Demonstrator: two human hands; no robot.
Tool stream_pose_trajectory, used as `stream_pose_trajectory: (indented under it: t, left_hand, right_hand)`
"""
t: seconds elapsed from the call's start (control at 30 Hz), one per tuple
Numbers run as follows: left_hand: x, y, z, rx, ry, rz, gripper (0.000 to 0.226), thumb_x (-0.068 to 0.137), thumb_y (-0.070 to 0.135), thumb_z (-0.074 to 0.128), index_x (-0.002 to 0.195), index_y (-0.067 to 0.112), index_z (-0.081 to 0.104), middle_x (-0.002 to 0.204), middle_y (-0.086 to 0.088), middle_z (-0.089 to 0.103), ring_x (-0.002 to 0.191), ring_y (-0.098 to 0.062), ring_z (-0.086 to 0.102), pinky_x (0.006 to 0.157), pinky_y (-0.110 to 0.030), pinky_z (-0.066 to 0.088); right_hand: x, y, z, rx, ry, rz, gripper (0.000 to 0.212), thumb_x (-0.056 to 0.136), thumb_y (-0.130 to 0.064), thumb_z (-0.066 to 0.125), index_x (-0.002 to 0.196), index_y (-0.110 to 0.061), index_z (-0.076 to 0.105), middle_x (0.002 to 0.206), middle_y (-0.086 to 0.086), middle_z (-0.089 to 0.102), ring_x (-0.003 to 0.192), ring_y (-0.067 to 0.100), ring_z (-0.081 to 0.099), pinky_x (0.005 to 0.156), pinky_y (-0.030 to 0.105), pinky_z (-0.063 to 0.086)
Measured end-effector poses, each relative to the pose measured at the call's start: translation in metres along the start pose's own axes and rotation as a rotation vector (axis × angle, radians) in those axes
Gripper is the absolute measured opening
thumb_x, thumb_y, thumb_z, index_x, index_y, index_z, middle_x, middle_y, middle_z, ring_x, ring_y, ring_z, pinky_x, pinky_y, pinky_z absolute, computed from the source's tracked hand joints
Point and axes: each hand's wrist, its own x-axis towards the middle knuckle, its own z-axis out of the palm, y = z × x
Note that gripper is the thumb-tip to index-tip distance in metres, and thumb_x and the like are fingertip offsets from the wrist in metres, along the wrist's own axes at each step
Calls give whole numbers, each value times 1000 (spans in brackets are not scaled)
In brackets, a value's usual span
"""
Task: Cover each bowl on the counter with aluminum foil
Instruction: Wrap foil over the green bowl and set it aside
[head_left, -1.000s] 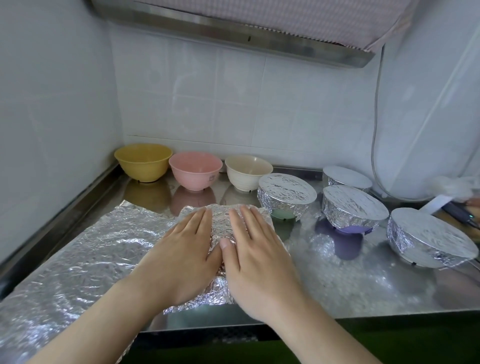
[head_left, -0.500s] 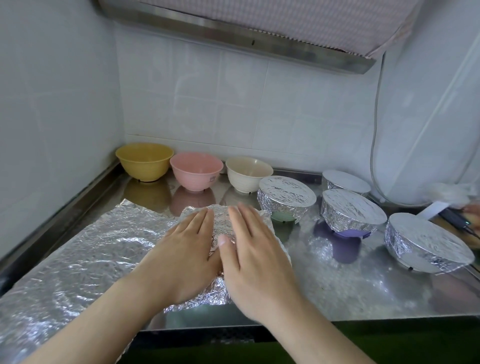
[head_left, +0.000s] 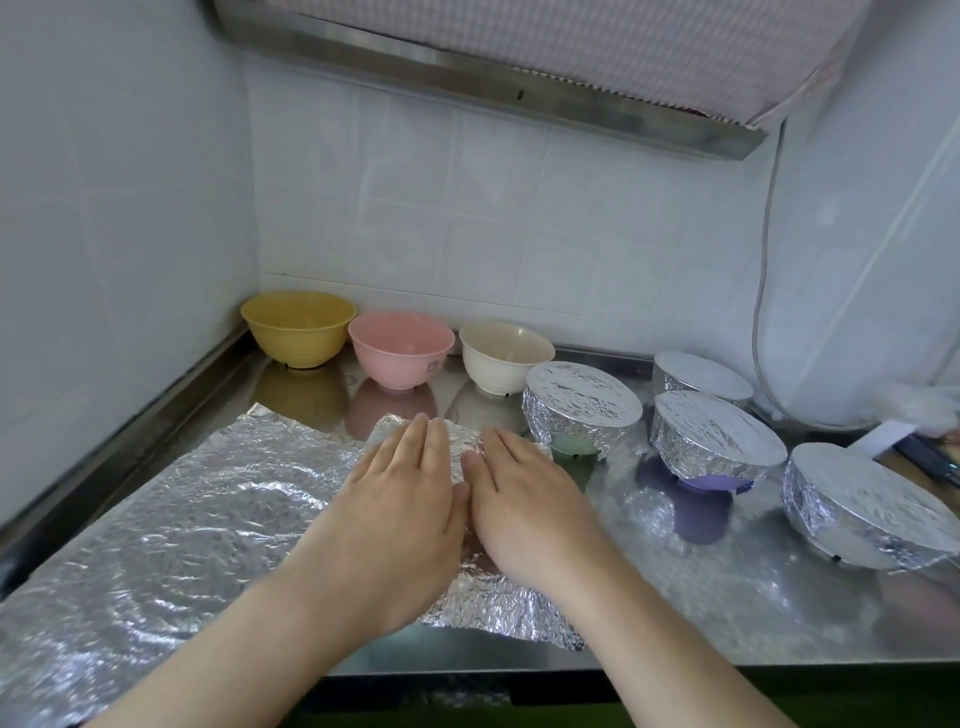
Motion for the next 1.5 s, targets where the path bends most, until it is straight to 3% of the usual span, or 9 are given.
stream_pose_trajectory:
  t: [0.17,0.27,0.53,0.73,0.93,1.07,1.2,1.33,1.5]
  left_hand:
    - [2,3,17,2,-43,-80,105,84,63,-26,164,15,22,172,-23,0,161,-33,-1,131,-43,3]
    - [2,3,17,72,65,-2,85,94,52,-5,153,17,45,167,-32,15,156,-46,20,127,-46,13]
    - [0,8,12,-203,6,-179,89,97,62,7,165,5,-6,175,-10,3,160,-20,-1,129,-29,2]
    - [3,-4,27,6,112,5,78,101,39,2,156,-8,32,161,-38,27,152,-49,29,126,-52,25]
    - [4,-5,28,-55,71,-51,82,98,38,-11,157,-6,27,162,-32,27,152,-46,25,125,-52,23]
    - [7,-10,34,-3,4,8,68,105,19,1,142,-16,46,143,-53,36,135,-68,38,113,-67,38]
    - [4,-3,21,168,-94,8,118,75,45,-48,160,-5,17,168,-34,-5,158,-46,-4,130,-51,5]
    - [5,3,20,11,-64,-108,102,82,56,-15,162,4,21,172,-21,3,159,-36,2,130,-45,10]
    - [5,1,10,-152,-58,-202,87,93,66,15,163,14,17,168,-12,22,153,-27,24,122,-41,29]
  right_hand:
    - [-2,3,-2,37,3,-5,52,109,-37,23,150,-16,47,152,3,51,140,24,47,115,42,41]
    - [-1,4,-3,54,-5,9,46,111,-33,28,149,-15,47,151,3,51,139,25,47,114,42,42]
    - [-4,0,-4,53,48,-11,46,109,-38,28,144,-17,50,144,2,55,134,24,50,112,41,43]
    - [15,-7,-16,43,-73,-213,56,110,-45,16,165,-41,23,173,-20,17,161,6,10,132,42,11]
    - [23,-10,-13,95,-159,-208,47,110,-40,17,150,-41,41,155,-16,47,146,12,41,120,45,34]
    - [25,-10,-17,141,-198,-169,47,111,-47,20,154,-44,40,163,-16,40,152,12,35,126,44,29]
    - [16,-2,-16,139,-152,-50,65,105,-63,14,158,-34,37,166,-5,35,156,18,29,125,50,28]
    - [8,8,0,84,-58,33,80,91,-62,0,138,-23,51,138,0,54,133,25,49,108,46,45]
    - [3,11,-11,184,-99,-5,67,105,-63,17,152,-24,46,156,-2,49,147,21,40,121,45,33]
